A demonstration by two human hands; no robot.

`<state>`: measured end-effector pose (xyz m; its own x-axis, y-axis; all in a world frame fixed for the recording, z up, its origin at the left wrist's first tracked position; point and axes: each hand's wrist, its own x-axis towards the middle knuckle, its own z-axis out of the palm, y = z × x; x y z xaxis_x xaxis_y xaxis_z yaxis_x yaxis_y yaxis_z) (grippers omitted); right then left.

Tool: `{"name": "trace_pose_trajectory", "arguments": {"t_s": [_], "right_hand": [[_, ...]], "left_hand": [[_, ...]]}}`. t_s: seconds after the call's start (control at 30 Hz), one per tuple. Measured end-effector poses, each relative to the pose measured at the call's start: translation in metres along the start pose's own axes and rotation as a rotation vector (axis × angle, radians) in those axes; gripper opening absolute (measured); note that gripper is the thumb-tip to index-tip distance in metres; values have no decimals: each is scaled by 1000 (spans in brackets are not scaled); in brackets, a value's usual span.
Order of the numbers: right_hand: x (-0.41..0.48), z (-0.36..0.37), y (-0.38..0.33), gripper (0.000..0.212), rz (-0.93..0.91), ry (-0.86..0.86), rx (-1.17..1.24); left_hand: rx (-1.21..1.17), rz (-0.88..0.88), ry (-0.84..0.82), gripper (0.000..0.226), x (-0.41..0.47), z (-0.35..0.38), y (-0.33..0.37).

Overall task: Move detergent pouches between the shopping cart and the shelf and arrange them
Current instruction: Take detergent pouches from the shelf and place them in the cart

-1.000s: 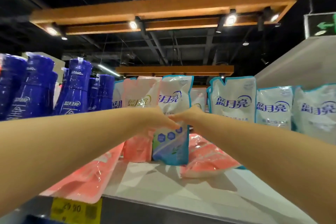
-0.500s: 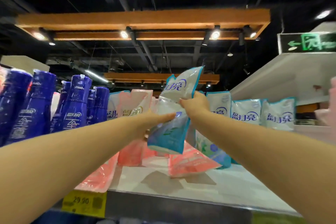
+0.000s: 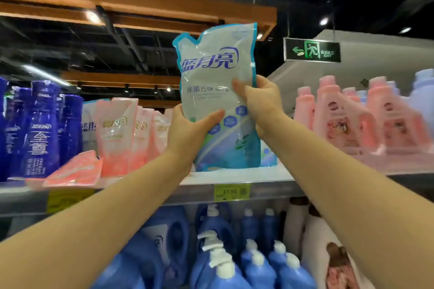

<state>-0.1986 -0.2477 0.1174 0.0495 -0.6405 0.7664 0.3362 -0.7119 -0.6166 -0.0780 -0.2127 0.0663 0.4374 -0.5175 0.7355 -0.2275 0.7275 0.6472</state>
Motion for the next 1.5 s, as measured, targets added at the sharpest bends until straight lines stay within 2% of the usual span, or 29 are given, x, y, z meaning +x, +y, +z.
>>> {"name": "trace_pose_trajectory", "arguments": {"t_s": [0.17, 0.27, 0.4, 0.57, 0.67, 0.7, 0.8, 0.93, 1.03, 1.13, 1.27, 1.37, 1.5], "right_hand": [[-49, -92, -14, 6, 39, 24, -201], [-96, -156, -28, 29, 79, 29, -287], [-183, -255, -40, 67, 180, 168, -422], [-287, -401, -73, 84, 233, 401, -577], [-349, -487, -104, 116, 342, 555, -738], [-370, -514, -113, 120, 371, 599, -777], [-434, -585, -141, 116, 489, 733, -877], [-522, -653, -164, 86, 613, 880, -857], [-582, -686, -159, 87, 758, 992, -847], [-643, -705, -141, 79, 875, 1093, -725], [-718, -712, -102, 59, 1106, 1205, -552], [-764, -710, -65, 63, 1235, 1281, -404], [-803, -700, -19, 64, 1411, 1345, -296]], "left_hand": [[-70, 39, -19, 61, -74, 64, -1], [-136, 27, -45, 44, -117, 114, -2], [-208, -46, -202, 64, -194, 200, -6], [-341, -186, -447, 54, -339, 325, 1], [-404, -319, -581, 58, -434, 395, 10], [-425, -357, -625, 58, -467, 416, 15], [-448, -464, -733, 57, -559, 466, 32], [-386, -626, -863, 60, -667, 508, 27], [-287, -751, -971, 60, -737, 519, 17], [-177, -869, -1081, 64, -798, 516, -3], [61, -928, -1212, 34, -860, 496, -40], [234, -962, -1346, 30, -894, 478, -74], [445, -1007, -1490, 38, -922, 461, -117]]}}
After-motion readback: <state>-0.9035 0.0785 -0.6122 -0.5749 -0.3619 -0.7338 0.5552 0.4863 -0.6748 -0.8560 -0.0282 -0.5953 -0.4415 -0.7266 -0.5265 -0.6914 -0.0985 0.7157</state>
